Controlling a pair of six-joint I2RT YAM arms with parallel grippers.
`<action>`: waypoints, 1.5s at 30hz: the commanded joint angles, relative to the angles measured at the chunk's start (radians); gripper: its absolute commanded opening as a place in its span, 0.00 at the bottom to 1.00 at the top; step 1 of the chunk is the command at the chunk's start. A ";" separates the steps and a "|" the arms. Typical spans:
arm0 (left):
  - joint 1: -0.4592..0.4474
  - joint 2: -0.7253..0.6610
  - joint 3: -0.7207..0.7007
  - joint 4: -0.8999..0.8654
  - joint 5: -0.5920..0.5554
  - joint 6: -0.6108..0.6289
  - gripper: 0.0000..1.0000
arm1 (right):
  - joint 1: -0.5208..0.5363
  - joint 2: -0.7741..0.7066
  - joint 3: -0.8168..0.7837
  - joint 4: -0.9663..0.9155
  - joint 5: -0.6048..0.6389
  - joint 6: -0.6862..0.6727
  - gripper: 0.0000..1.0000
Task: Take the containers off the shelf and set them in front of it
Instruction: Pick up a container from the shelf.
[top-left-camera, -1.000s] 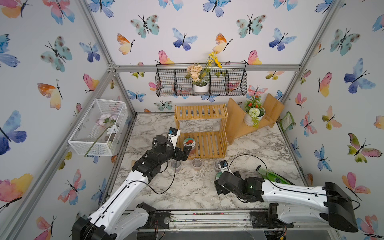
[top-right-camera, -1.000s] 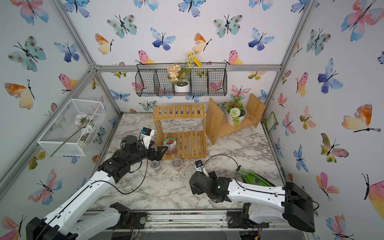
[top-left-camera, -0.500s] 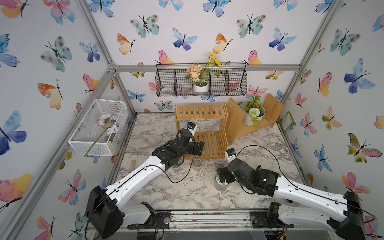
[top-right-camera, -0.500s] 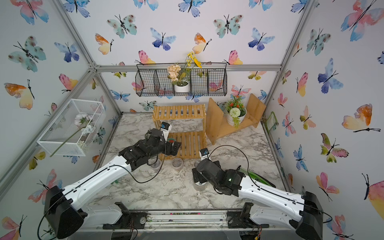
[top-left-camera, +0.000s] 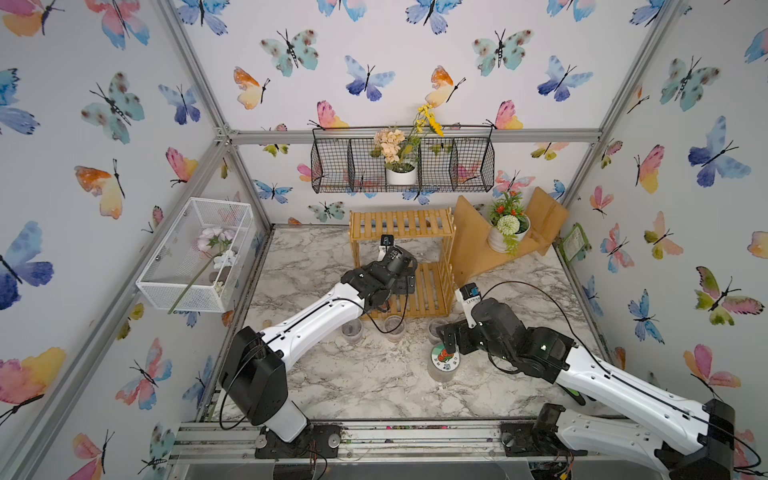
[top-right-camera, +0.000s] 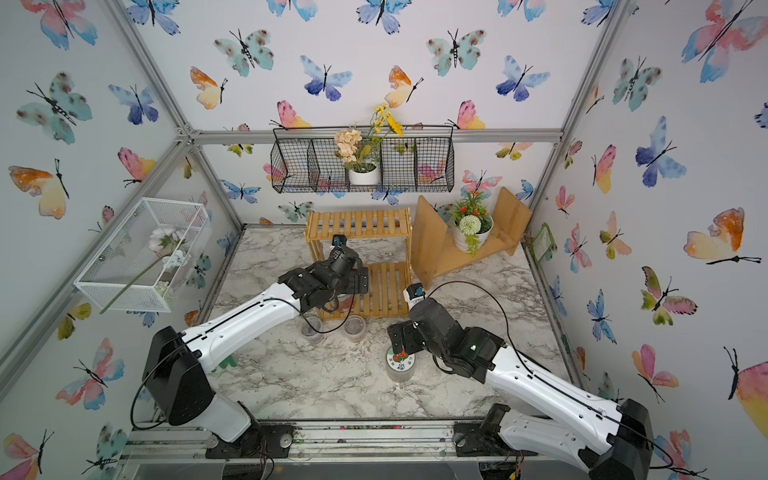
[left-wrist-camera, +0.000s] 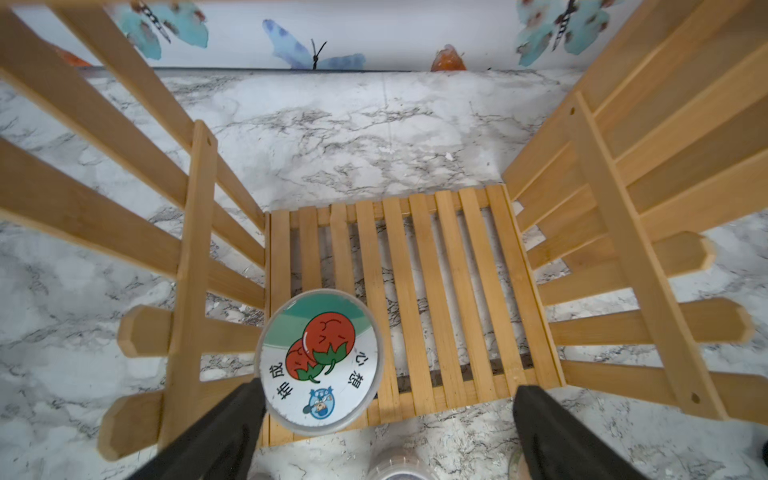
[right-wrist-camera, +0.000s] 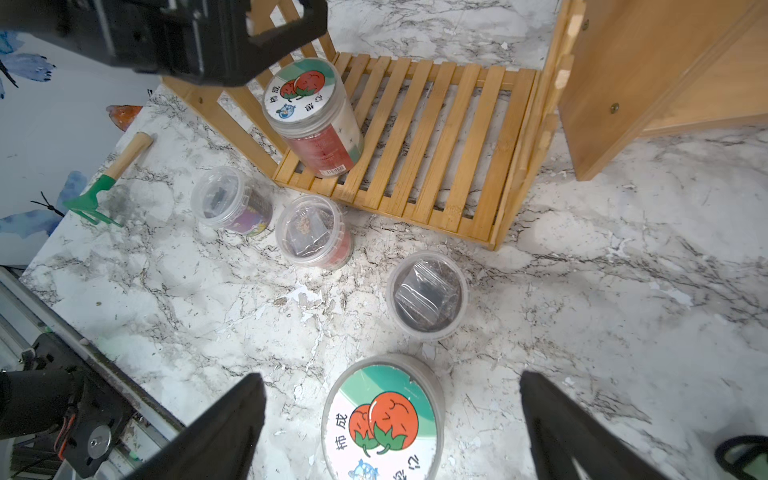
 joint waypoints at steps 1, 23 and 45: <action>-0.005 0.048 0.042 -0.105 -0.124 -0.098 0.99 | -0.026 -0.004 0.036 -0.024 -0.078 -0.027 0.98; -0.002 0.237 0.090 -0.204 -0.227 -0.297 0.99 | -0.090 -0.010 0.070 -0.061 -0.133 -0.057 0.98; 0.035 0.312 0.056 -0.117 -0.156 -0.270 0.99 | -0.114 -0.038 0.056 -0.071 -0.125 -0.058 0.98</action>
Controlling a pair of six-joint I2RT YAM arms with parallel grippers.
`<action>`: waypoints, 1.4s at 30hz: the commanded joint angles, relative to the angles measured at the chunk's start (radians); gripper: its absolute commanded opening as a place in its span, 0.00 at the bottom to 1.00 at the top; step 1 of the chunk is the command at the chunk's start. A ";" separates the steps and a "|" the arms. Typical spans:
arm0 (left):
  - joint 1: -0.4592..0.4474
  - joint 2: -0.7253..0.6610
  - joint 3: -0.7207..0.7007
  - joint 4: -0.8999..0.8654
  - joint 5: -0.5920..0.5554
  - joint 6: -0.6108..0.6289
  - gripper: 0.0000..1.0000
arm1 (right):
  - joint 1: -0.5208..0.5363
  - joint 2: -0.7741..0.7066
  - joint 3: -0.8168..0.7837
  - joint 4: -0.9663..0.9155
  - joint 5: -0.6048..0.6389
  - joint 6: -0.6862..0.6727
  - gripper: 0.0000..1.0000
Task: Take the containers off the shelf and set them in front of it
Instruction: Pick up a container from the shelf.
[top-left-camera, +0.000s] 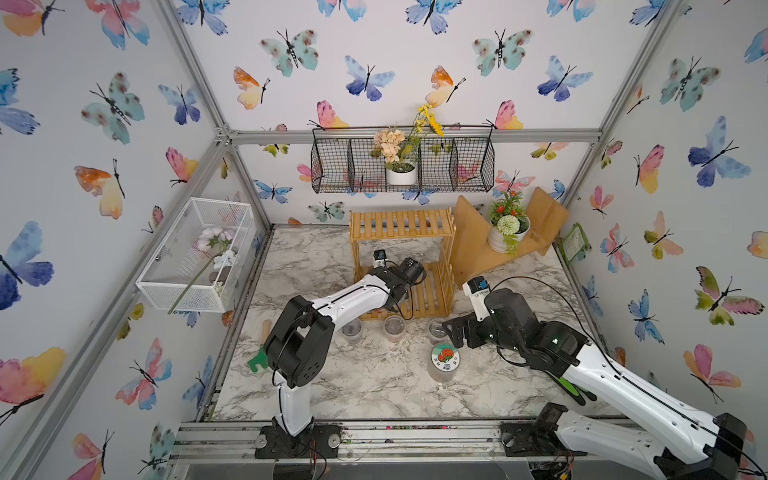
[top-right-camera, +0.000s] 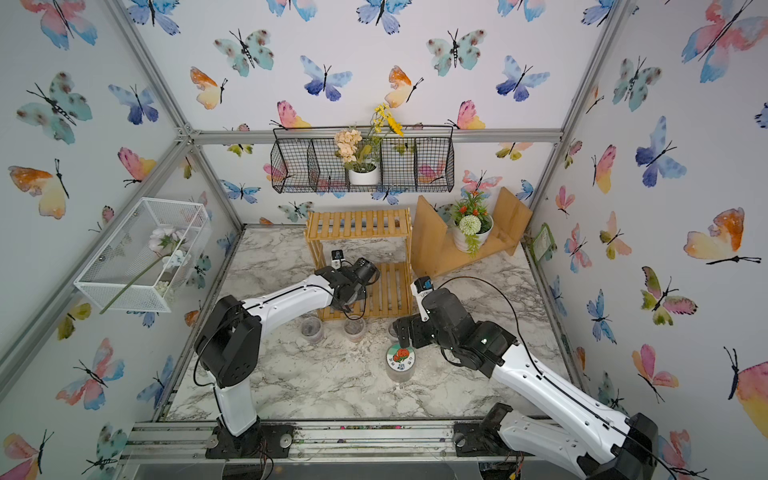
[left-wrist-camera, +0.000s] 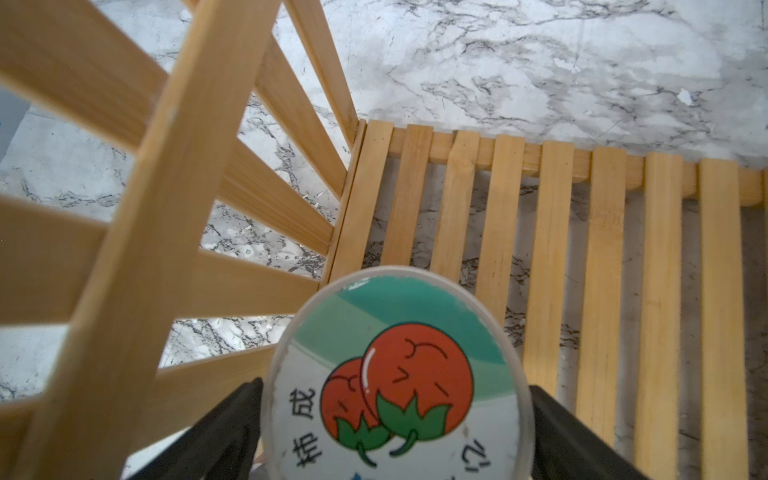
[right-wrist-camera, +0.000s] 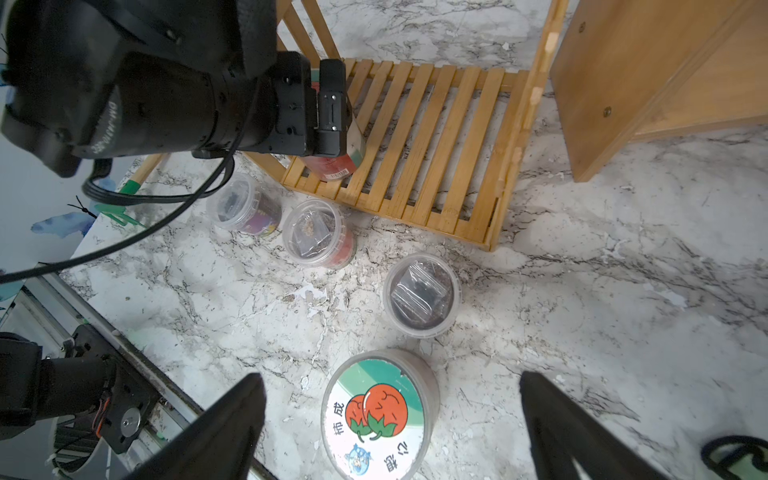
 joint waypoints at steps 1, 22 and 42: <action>0.009 0.032 -0.014 0.025 0.035 0.022 0.99 | -0.007 -0.012 0.018 -0.017 -0.011 -0.007 0.98; 0.021 -0.019 -0.064 0.078 0.033 0.088 0.76 | -0.028 0.014 0.007 0.020 -0.019 0.003 0.98; -0.018 -0.206 -0.057 0.093 0.024 0.214 0.71 | -0.147 0.064 0.002 0.083 -0.201 -0.067 0.98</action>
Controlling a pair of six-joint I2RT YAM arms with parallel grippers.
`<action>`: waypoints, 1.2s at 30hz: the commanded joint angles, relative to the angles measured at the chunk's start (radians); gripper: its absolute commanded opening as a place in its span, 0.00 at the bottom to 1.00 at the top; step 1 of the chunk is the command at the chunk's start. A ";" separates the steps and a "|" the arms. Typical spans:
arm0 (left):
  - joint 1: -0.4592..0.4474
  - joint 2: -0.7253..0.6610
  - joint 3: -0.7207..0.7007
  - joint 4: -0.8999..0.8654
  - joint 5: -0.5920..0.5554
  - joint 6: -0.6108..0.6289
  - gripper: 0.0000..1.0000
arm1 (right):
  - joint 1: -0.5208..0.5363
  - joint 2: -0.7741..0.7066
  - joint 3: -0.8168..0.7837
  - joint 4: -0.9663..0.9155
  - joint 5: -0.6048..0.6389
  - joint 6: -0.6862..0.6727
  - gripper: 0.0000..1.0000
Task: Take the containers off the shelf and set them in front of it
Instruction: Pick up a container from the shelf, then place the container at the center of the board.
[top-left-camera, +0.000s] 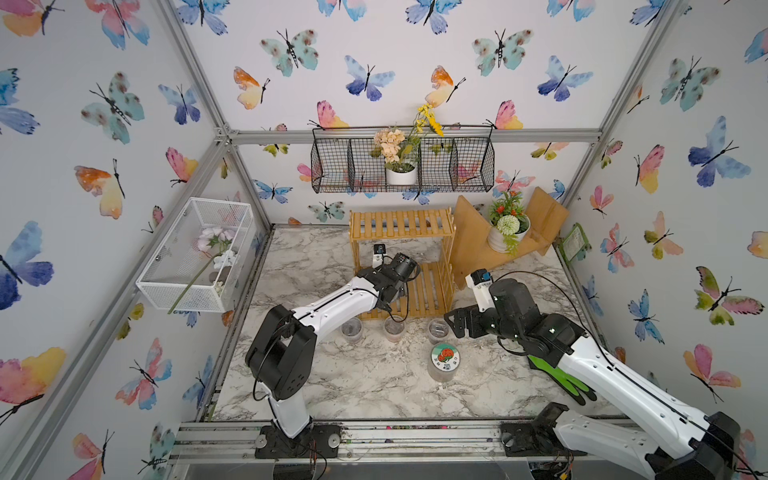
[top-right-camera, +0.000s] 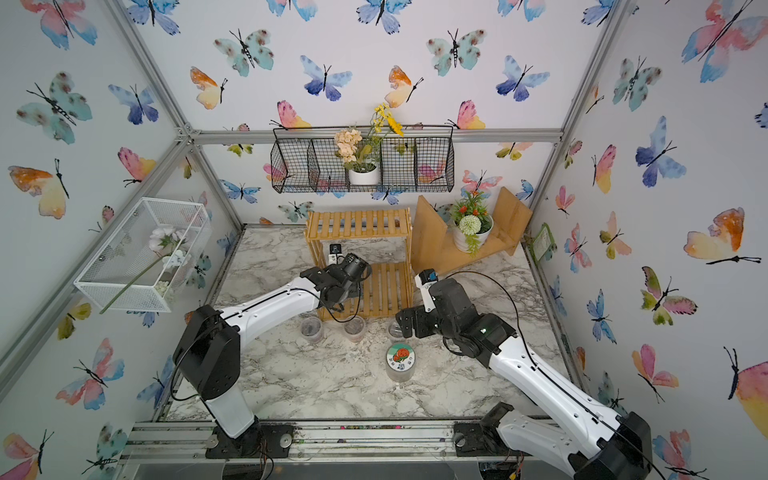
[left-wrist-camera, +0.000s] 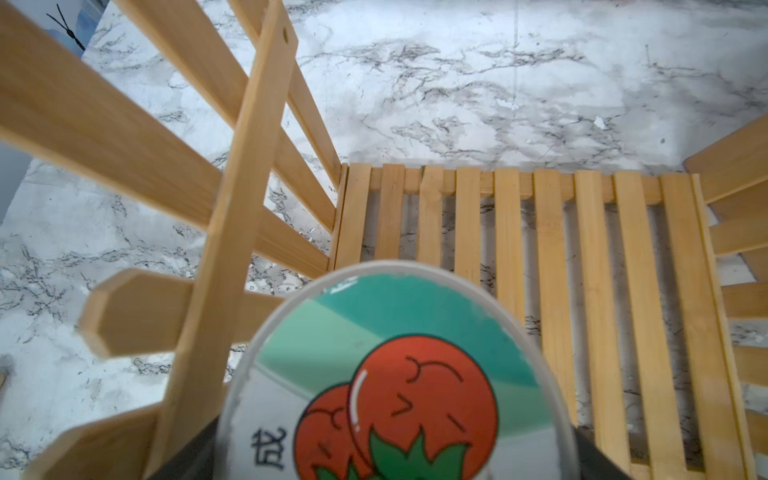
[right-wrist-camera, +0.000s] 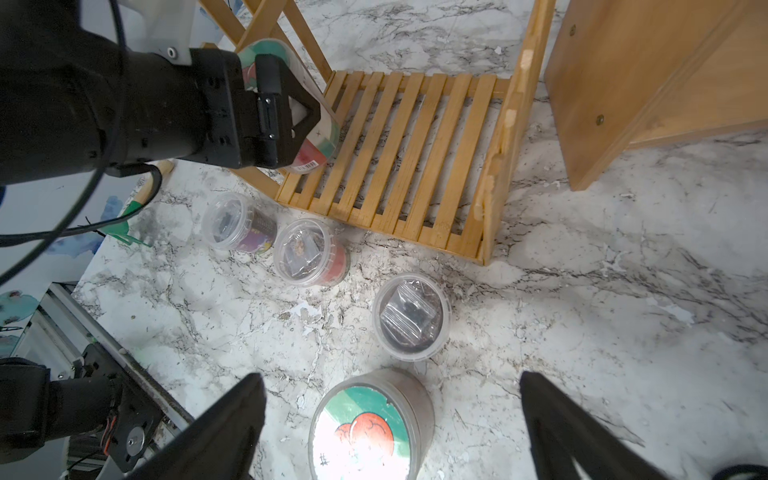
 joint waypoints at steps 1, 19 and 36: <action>-0.025 -0.079 0.004 0.005 -0.010 0.048 0.71 | -0.024 0.015 0.002 0.027 -0.071 -0.028 0.98; -0.227 -0.406 -0.233 0.000 -0.038 0.110 0.69 | -0.115 0.052 -0.025 0.071 -0.209 -0.039 0.98; -0.507 -0.556 -0.453 -0.002 -0.057 0.016 0.68 | -0.122 0.021 -0.063 0.082 -0.236 -0.014 0.98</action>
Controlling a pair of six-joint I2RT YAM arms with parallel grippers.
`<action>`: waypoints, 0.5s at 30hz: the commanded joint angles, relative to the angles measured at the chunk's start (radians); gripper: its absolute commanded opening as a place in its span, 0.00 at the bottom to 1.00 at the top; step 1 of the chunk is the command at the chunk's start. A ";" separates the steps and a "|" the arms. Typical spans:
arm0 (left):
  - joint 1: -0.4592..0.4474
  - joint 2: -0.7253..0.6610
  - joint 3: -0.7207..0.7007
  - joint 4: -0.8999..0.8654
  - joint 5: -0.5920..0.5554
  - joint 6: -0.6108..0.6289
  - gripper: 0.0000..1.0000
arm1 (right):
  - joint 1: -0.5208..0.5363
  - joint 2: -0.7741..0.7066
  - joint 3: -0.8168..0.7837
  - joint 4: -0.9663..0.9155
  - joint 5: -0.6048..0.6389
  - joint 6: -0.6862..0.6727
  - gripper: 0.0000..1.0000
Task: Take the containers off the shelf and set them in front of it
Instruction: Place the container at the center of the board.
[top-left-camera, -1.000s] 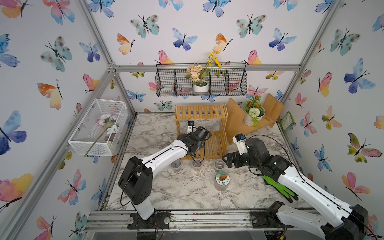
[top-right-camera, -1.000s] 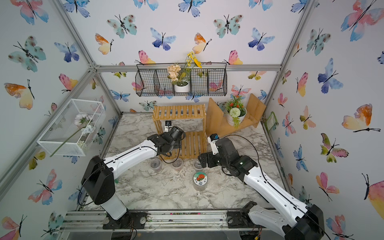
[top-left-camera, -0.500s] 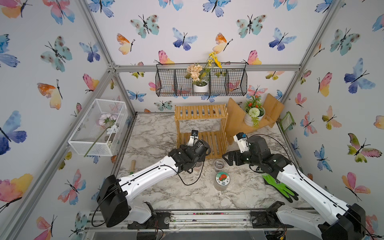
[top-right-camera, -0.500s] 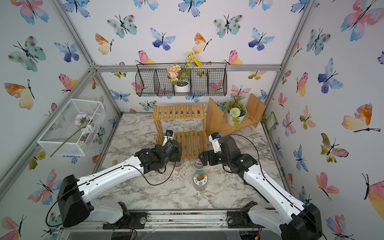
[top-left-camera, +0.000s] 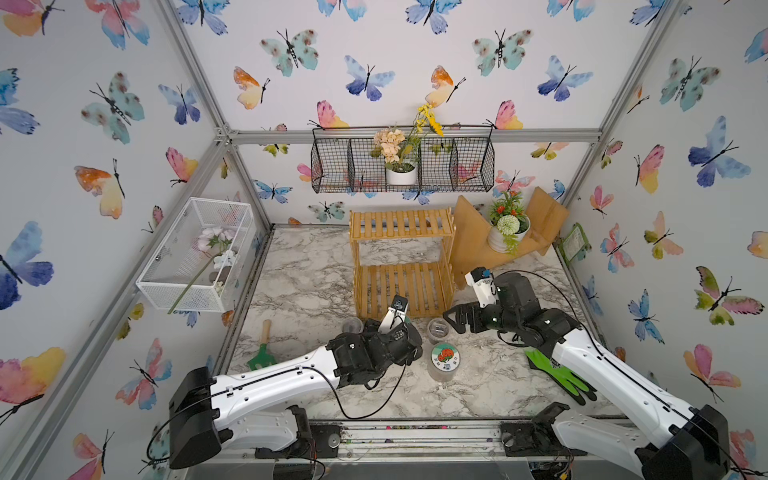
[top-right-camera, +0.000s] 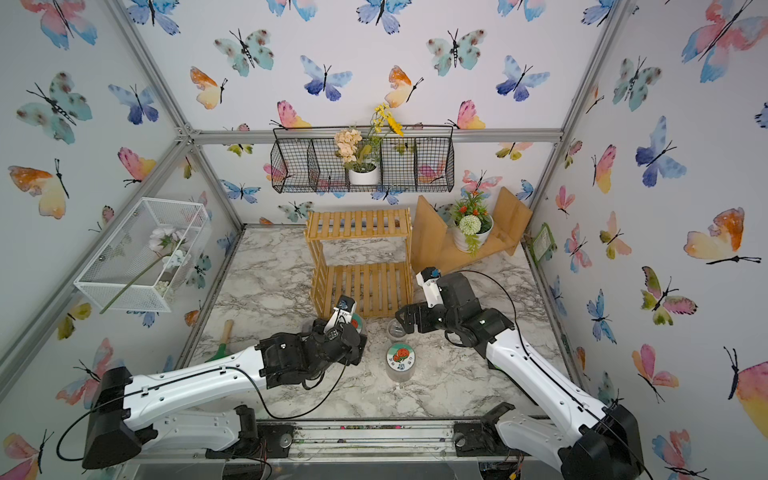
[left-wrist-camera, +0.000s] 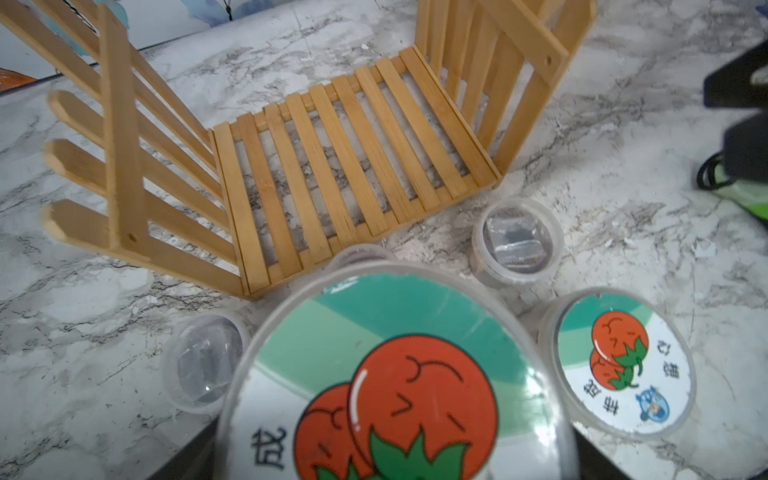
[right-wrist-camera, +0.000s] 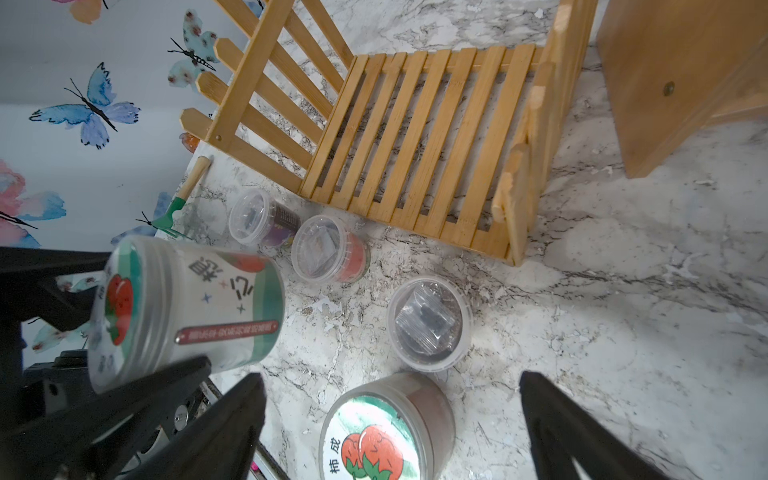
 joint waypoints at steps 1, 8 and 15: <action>-0.040 -0.029 -0.031 0.011 -0.051 -0.056 0.68 | -0.005 -0.031 -0.025 0.011 -0.025 0.011 0.98; -0.066 -0.043 -0.128 0.067 -0.024 -0.108 0.68 | -0.005 -0.057 -0.042 0.008 -0.023 0.019 0.98; -0.067 -0.017 -0.203 0.175 -0.009 -0.097 0.69 | -0.005 -0.057 -0.031 0.006 -0.018 0.023 0.98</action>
